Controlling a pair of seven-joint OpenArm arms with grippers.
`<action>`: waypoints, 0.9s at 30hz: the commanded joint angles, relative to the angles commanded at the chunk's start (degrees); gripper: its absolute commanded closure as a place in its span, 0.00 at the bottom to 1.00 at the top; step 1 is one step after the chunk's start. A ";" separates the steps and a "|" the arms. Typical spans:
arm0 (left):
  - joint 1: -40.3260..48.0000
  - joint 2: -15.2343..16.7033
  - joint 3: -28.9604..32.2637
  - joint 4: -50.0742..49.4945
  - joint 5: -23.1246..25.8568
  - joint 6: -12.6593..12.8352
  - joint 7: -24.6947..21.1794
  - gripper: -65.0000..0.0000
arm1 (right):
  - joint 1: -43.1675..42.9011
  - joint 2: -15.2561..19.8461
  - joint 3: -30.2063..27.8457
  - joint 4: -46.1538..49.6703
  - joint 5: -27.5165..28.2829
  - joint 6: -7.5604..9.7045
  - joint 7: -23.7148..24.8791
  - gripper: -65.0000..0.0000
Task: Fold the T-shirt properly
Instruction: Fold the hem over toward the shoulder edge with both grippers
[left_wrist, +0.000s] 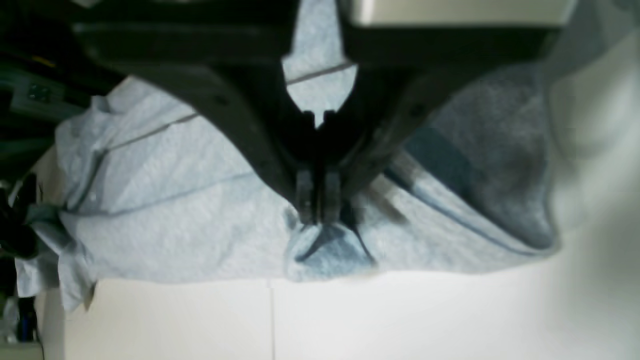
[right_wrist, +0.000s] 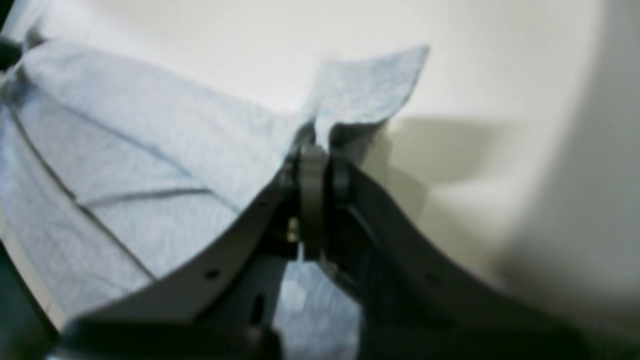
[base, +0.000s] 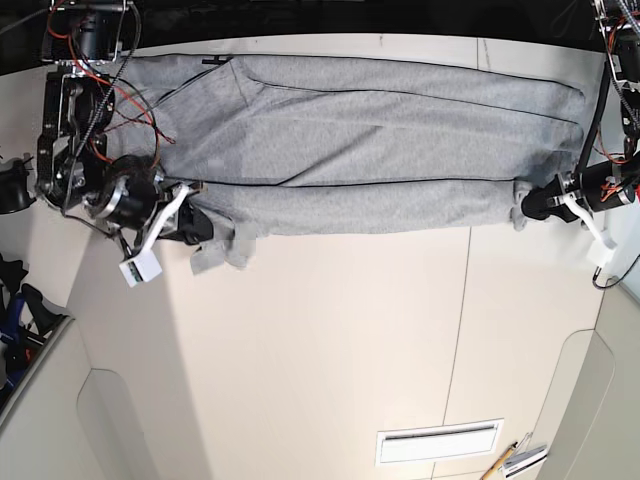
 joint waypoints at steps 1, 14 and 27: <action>0.02 -0.11 0.00 0.00 -0.63 0.00 0.72 1.00 | -2.10 0.02 0.63 2.12 -0.02 -0.02 0.00 1.00; 1.92 -5.49 0.02 0.00 -7.69 0.00 9.39 1.00 | -18.60 0.02 9.09 14.88 7.61 0.50 -2.91 1.00; 1.97 -5.51 0.02 0.00 -7.50 0.00 9.39 0.79 | -25.05 0.02 9.22 14.75 2.25 -0.02 -3.85 0.89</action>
